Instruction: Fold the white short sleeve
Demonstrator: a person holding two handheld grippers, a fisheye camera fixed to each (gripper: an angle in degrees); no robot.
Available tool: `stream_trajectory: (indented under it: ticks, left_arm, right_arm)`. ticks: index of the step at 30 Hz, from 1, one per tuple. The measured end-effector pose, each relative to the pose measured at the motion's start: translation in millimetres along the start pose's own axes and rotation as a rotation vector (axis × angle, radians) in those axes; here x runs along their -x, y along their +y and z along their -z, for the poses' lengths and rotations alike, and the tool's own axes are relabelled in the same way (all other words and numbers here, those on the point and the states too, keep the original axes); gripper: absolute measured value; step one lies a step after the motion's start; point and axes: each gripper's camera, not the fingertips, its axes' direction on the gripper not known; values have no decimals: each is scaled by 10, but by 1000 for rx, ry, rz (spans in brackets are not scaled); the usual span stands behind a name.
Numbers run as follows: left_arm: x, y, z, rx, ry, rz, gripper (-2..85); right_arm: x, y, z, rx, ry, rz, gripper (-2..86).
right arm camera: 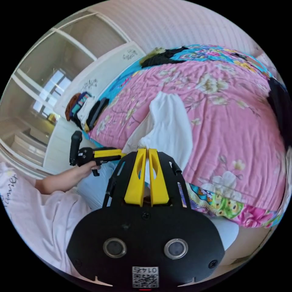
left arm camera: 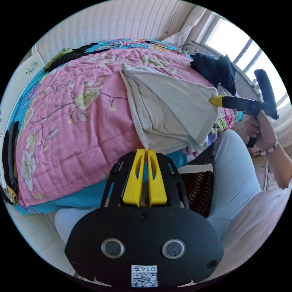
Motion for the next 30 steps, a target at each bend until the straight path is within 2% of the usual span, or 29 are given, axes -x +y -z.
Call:
stream_trajectory:
  ticks: [8, 15, 19, 23, 26, 30]
  left_arm:
    - [455, 579, 1395, -310, 278, 62, -9]
    - [783, 945, 2548, -546, 349, 39, -10]
    - [969, 1212, 3434, -742, 452, -24, -10]
    - [966, 1647, 4551, -983, 472, -243, -10]
    - [1028, 1696, 5132, -1020, 389, -211, -10]
    - [1325, 1189, 5272, -947, 321, -106, -10]
  right_arm:
    - [-1056, 876, 2037, -378, 11, -279, 6]
    - [-1291, 1444, 2723, -499, -159, -309, 5]
    - [-1165, 1642, 3251, -623, -396, -186, 5]
    - [-680, 1696, 4086, -725, -392, 91, 4]
    - [-344, 1458, 4501, -737, -371, 285, 3]
    - [-311, 507, 4477, -573, -217, 263, 2]
